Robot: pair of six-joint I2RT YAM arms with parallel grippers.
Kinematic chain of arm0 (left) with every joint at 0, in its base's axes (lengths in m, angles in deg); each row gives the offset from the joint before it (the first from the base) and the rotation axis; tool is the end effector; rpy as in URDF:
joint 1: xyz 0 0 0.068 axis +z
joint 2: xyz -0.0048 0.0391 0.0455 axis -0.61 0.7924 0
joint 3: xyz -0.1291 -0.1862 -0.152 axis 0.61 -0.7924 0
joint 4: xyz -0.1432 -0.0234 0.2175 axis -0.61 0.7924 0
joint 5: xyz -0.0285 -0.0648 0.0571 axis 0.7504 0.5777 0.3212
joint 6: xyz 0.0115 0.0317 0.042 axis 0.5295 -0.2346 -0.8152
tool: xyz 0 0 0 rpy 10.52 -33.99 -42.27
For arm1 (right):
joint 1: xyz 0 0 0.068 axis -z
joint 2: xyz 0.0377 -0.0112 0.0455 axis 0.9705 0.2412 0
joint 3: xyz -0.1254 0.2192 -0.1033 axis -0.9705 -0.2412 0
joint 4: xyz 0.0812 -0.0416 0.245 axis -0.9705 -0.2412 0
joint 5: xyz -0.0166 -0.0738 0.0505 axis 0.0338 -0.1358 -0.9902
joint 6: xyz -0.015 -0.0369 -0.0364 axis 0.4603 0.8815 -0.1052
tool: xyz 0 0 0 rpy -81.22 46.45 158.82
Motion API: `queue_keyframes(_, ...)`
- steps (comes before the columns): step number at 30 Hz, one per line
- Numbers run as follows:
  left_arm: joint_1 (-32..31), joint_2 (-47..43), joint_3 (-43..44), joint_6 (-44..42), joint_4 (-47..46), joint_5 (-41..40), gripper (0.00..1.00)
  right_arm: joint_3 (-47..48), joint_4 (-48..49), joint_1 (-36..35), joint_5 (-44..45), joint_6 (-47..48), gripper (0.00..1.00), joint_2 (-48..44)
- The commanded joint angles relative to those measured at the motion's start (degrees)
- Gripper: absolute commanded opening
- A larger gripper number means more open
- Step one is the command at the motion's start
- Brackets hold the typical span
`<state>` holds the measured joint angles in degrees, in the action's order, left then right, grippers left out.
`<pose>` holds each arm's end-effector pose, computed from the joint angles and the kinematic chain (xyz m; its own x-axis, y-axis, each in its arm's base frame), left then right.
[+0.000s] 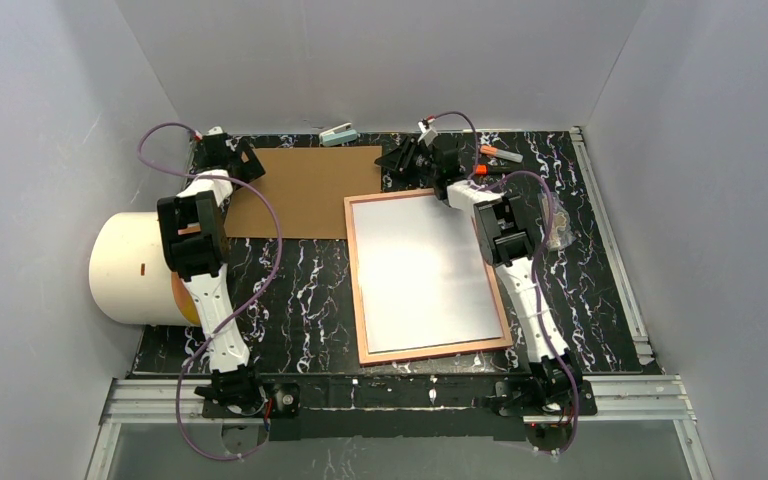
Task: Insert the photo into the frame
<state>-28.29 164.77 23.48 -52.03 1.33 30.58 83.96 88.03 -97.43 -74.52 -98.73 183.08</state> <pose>0.5084 0.0832 0.1660 -0.4650 -0.4134 -0.7829 -0.3356 0.9006 -0.2762 0.5555 0.2384 0.1000 -0.6577 0.4322 -0.6169 -0.4838 0.3853 0.7858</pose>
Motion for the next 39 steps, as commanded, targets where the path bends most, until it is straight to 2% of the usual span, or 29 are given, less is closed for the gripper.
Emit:
queue_keyframes(1, -2.8, 0.3, -2.7, 4.2, 3.7, 11.4, 0.88, 7.0, 7.4, -4.2, -10.3, -2.0, 0.49, 3.9)
queue_keyframes(5, -3.0, 0.5, -3.0, 3.8, 2.9, 13.4, 0.87, 8.6, 6.6, -4.5, -9.9, -2.4, 0.56, 5.6)
queue_keyframes(14, -4.3, -2.3, -5.0, 2.6, -1.5, 19.0, 0.83, 6.5, 7.3, -6.1, -9.9, 2.3, 0.56, 4.3)
queue_keyframes(23, -4.8, -4.7, -8.3, 3.2, -2.3, 16.2, 0.83, 8.5, 14.6, -6.1, -11.0, 9.1, 0.56, 5.1)
queue_keyframes(27, -5.6, -6.8, -9.0, 4.1, 2.1, 8.4, 0.89, 7.7, 11.9, -5.9, -9.2, 11.7, 0.56, 4.0)
queue_keyframes(31, -7.1, -8.5, -7.0, 4.0, 9.8, -3.3, 0.98, 1.7, 5.2, -5.1, 0.3, 13.1, 0.56, -0.1)
queue_keyframes(35, -8.5, -10.3, -5.3, 2.9, 14.8, -13.7, 0.98, -3.5, -1.7, -4.0, 8.1, 14.3, 0.56, -4.7)
queue_keyframes(39, -8.5, -13.3, -4.4, 3.6, 17.3, -18.5, 0.98, -7.1, -10.0, -3.5, 14.3, 17.6, 0.56, -11.9)
